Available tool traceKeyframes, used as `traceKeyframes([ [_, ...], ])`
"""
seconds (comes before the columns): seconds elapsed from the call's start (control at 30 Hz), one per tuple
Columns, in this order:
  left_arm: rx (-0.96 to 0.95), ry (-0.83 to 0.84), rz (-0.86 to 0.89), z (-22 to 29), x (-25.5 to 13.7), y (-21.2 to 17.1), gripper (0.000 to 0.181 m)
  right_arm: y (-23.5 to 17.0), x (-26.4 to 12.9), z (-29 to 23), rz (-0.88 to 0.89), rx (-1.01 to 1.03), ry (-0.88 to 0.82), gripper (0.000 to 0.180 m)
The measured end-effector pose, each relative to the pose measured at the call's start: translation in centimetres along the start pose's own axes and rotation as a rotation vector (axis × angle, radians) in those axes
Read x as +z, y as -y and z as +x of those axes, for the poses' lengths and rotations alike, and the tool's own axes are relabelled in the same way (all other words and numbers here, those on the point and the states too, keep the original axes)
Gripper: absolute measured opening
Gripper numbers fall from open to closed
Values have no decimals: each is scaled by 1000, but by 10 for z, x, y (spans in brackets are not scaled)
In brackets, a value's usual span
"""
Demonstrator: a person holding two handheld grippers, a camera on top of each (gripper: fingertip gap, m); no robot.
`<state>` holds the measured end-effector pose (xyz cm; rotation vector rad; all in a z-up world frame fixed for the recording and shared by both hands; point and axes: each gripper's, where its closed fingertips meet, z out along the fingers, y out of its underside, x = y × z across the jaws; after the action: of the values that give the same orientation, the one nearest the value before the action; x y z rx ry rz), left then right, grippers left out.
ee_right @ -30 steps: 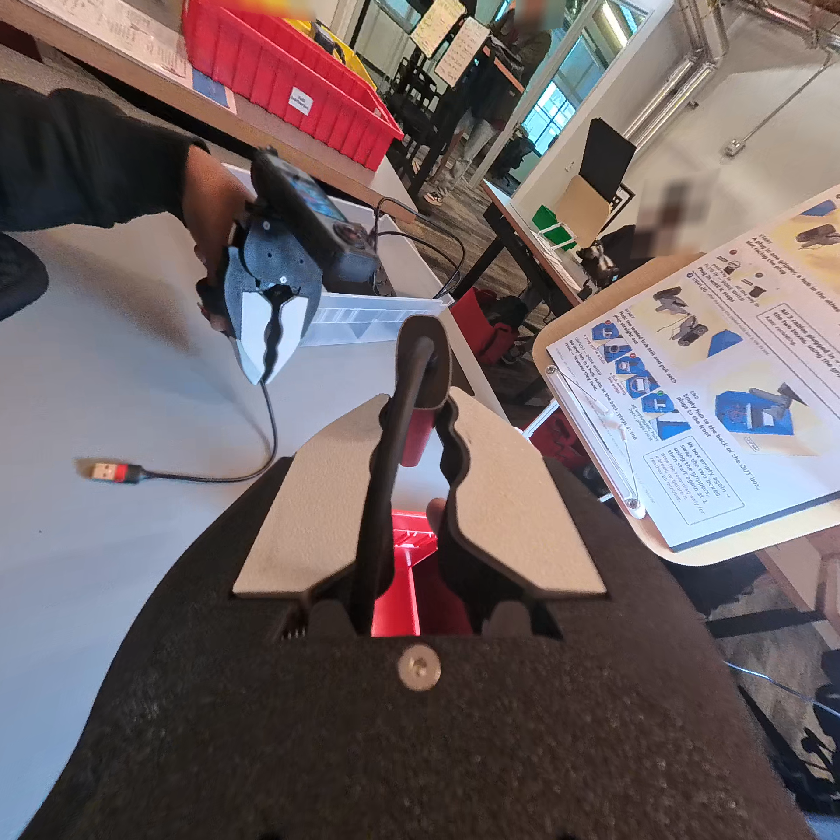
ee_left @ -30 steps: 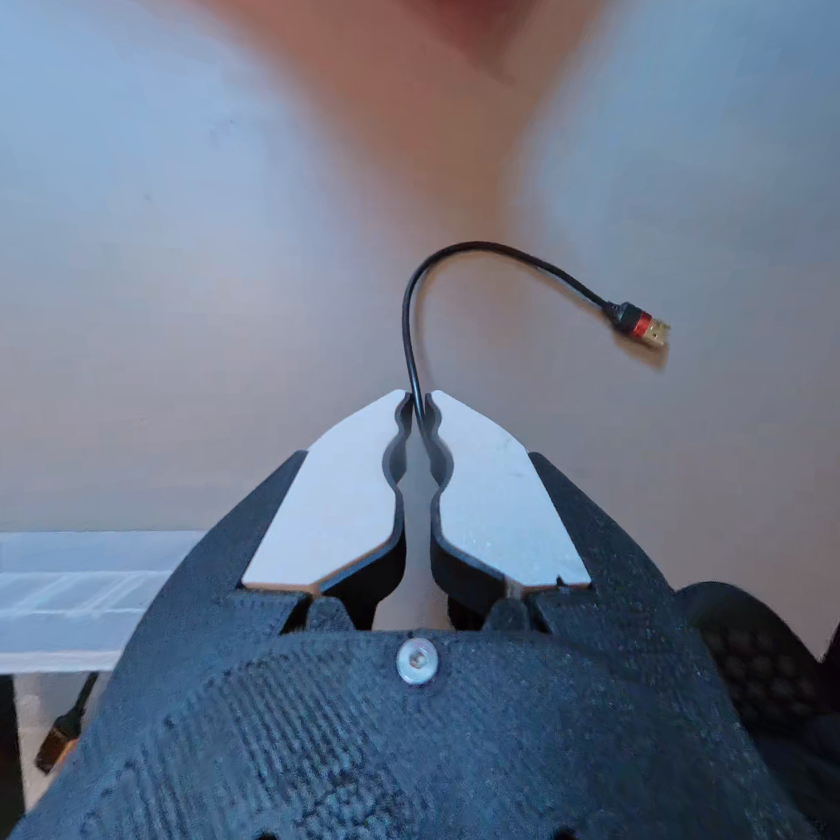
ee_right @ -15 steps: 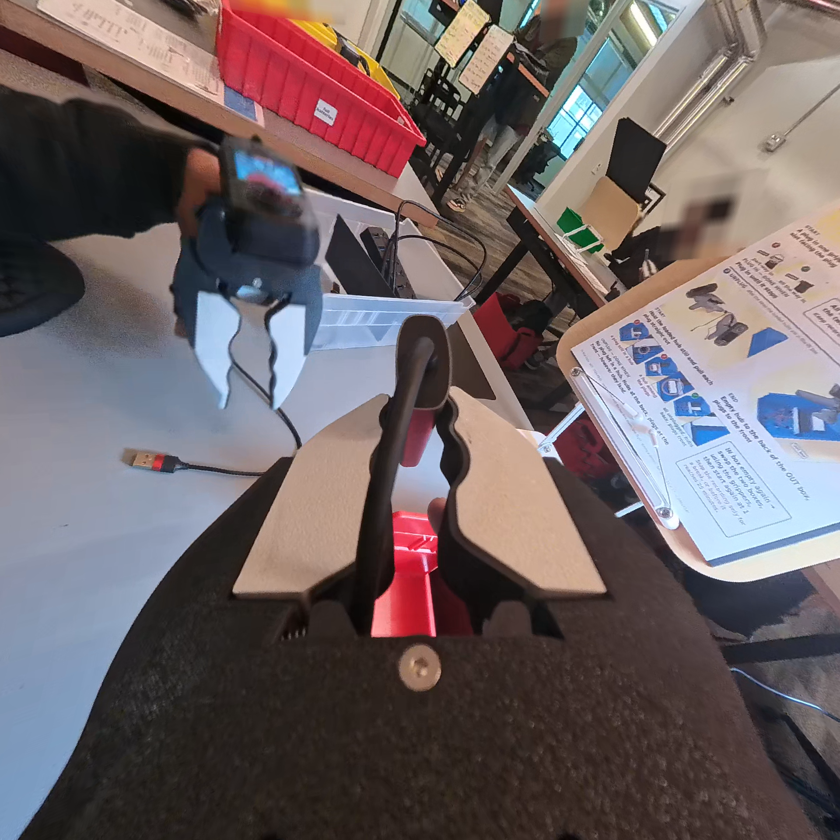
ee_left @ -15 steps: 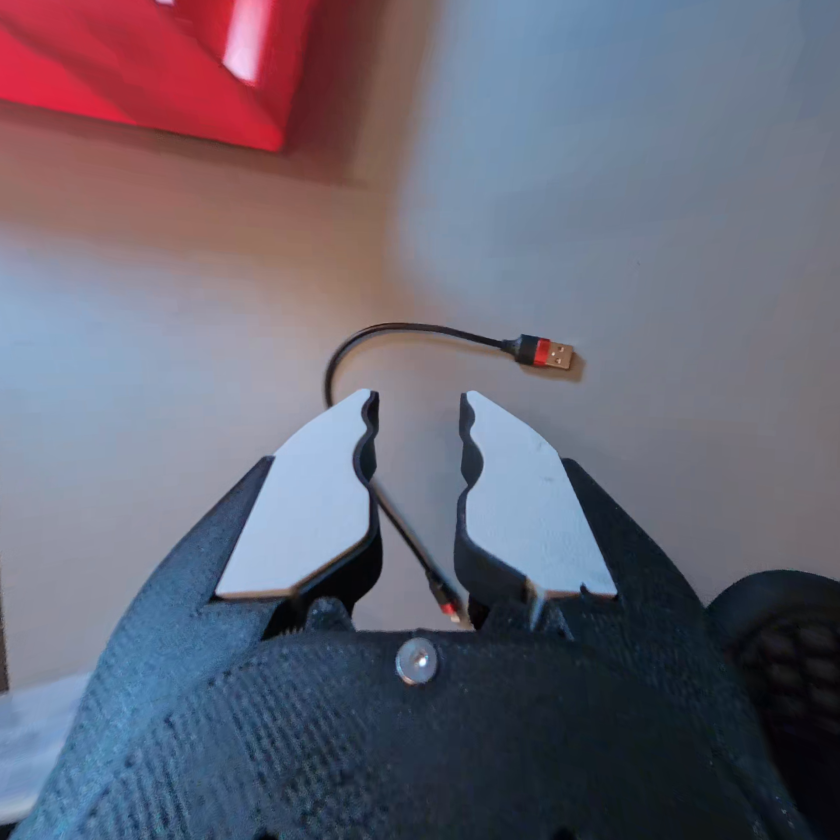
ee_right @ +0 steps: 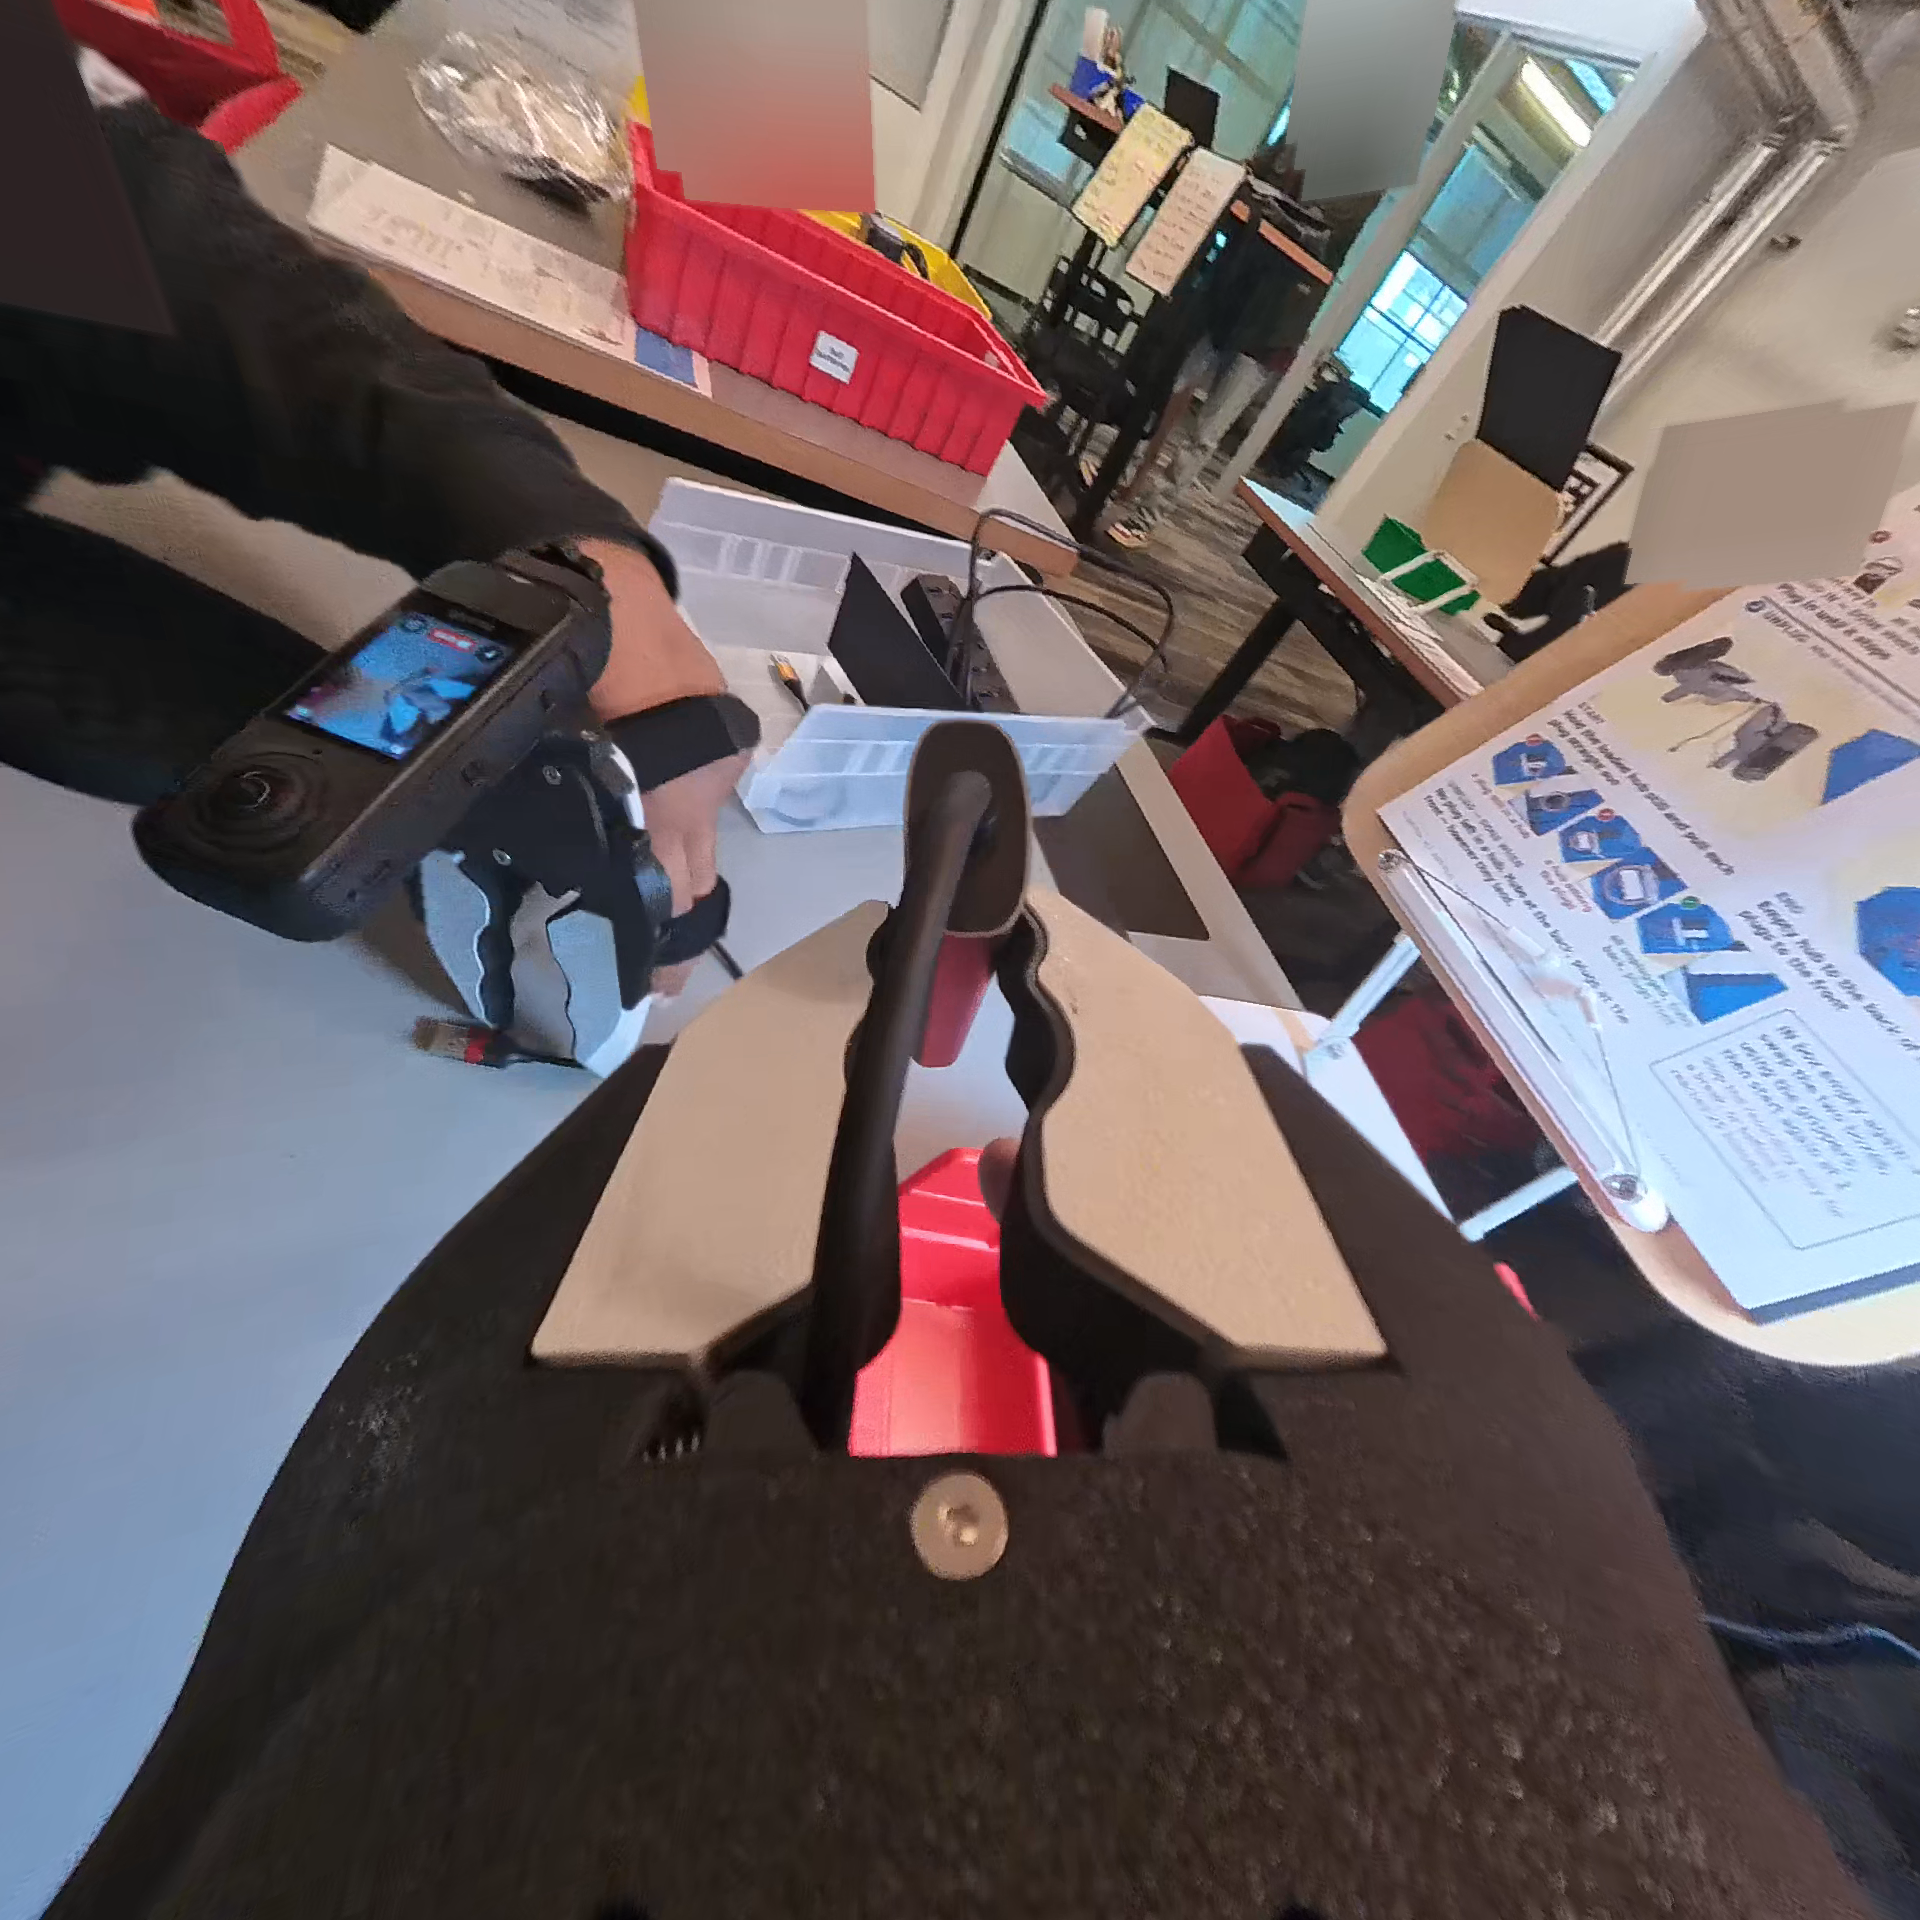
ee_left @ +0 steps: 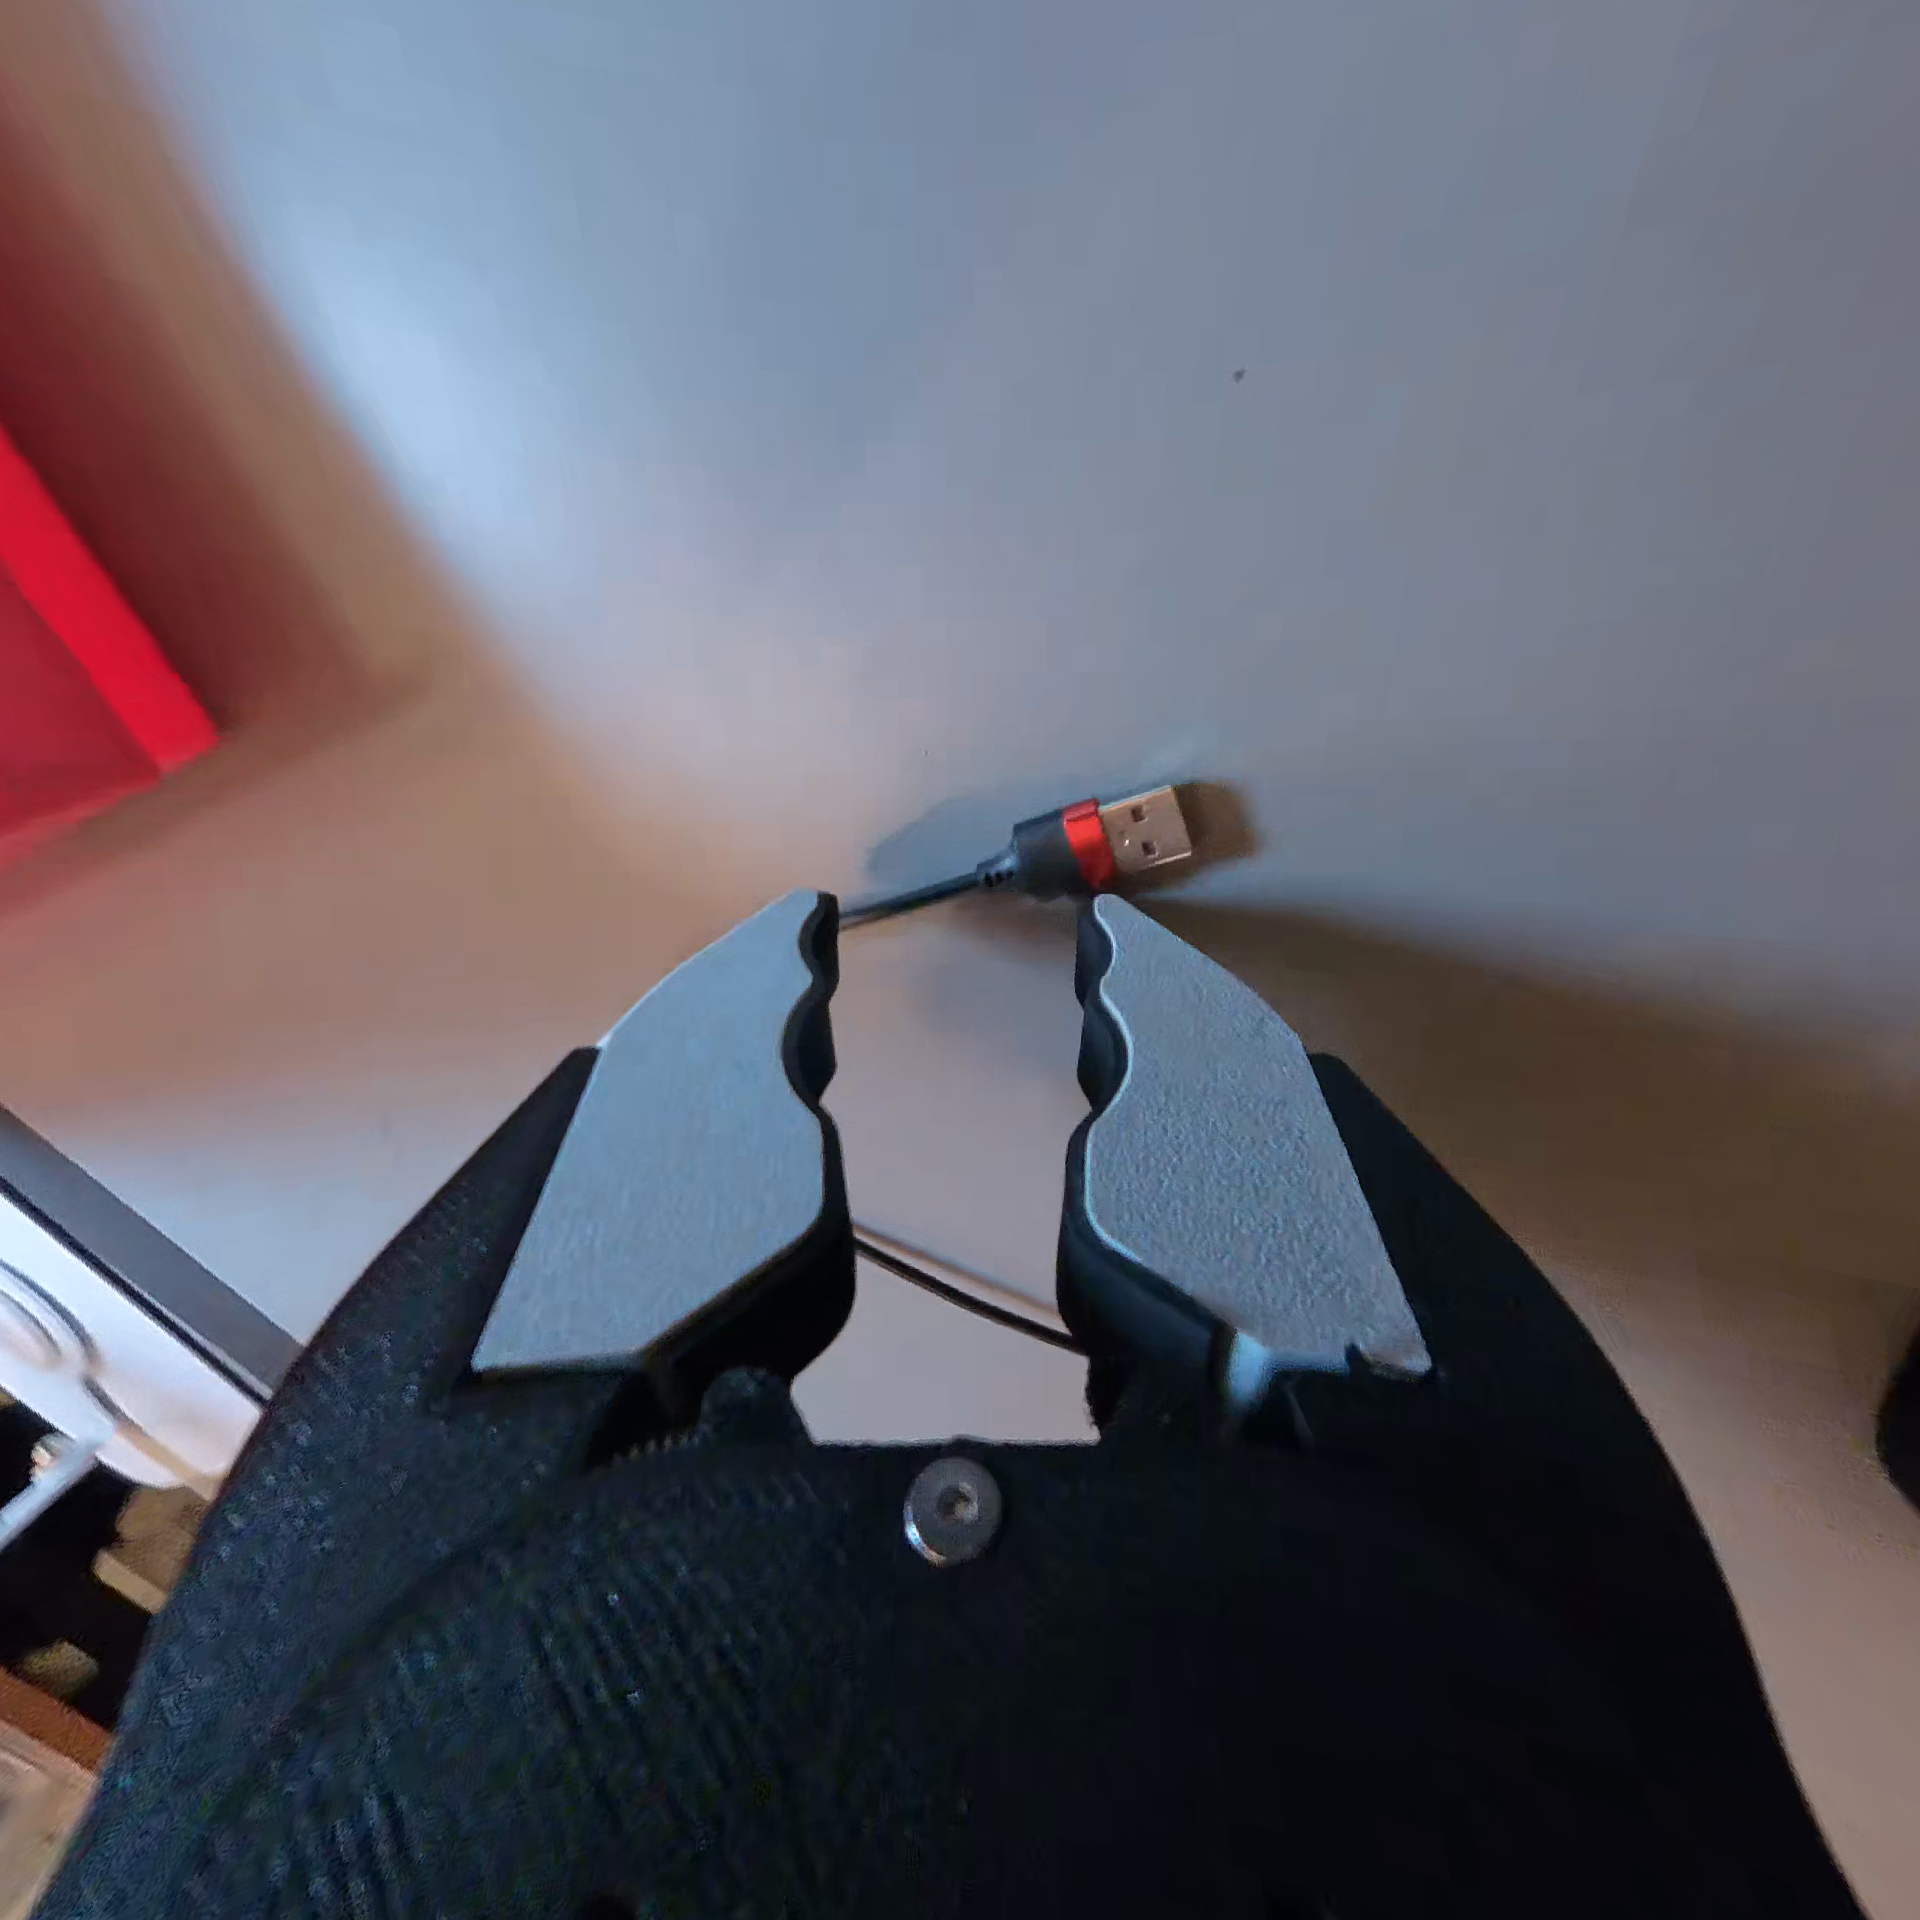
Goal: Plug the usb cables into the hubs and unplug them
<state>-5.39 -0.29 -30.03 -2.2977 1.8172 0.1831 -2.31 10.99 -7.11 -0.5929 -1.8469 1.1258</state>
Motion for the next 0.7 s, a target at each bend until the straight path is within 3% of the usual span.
traceKeyframes([
  [0.2, 35, -170, 104, 12, 3, 16, 44, 16, -11, -12, 181, 80, 142, 17],
  [0.33, -23, -243, 223, 18, 3, 30, 25, 15, -18, -8, 222, 119, 150, 18],
  [0.53, -316, -111, 408, -11, 3, 36, 21, 8, -19, 0, 209, 139, 123, 17],
  [0.7, -608, -100, 842, -35, -42, 39, 20, 13, -22, 1, 213, 129, 108, 17],
])
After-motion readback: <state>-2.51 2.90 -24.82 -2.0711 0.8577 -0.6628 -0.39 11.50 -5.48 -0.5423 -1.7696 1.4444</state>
